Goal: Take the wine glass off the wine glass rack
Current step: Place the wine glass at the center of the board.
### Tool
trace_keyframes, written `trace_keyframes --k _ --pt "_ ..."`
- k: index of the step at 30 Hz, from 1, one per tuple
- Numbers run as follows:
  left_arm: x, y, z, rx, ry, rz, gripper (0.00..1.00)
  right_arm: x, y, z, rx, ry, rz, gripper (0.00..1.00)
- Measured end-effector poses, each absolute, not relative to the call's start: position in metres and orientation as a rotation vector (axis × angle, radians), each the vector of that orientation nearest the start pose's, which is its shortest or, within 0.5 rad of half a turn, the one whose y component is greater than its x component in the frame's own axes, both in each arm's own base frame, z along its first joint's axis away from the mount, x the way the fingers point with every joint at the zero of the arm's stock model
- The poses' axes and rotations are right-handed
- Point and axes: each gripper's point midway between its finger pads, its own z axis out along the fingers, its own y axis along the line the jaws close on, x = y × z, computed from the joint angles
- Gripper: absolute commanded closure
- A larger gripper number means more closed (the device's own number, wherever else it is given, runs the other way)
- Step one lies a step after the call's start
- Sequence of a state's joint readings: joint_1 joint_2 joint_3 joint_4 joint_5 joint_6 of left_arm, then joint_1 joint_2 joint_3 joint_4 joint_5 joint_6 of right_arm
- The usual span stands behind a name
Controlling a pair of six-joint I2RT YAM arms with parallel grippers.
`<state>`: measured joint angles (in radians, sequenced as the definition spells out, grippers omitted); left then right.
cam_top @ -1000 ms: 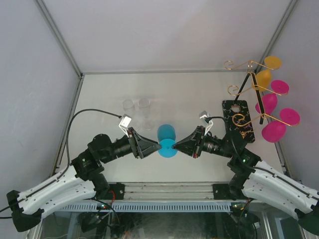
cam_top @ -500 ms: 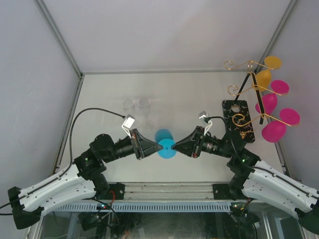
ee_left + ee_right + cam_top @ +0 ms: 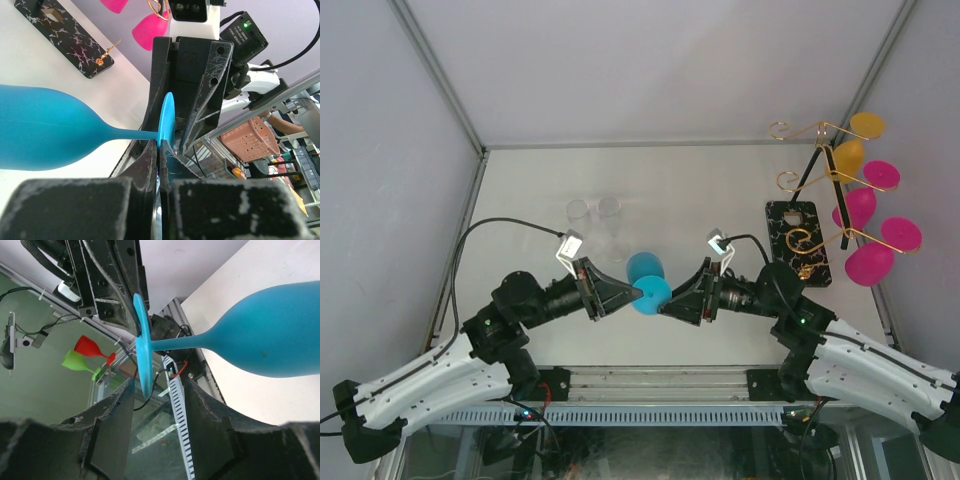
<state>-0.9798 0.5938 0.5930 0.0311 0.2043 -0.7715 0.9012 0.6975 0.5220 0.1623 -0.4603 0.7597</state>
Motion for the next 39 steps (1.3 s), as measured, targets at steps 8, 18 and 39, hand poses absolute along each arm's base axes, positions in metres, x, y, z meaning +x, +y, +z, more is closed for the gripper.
trace_keyframes --k 8,18,39 --pt "0.110 -0.274 0.297 0.355 1.725 -1.481 1.00 0.093 0.308 0.265 -0.538 1.794 1.680 0.91" --pt "0.109 -0.270 0.302 0.362 1.695 -1.475 0.91 0.093 0.314 0.273 -0.511 1.773 1.731 1.00" --pt "0.120 -0.214 0.284 0.242 1.756 -1.212 0.00 0.081 0.309 0.208 -0.963 1.644 1.103 1.00"
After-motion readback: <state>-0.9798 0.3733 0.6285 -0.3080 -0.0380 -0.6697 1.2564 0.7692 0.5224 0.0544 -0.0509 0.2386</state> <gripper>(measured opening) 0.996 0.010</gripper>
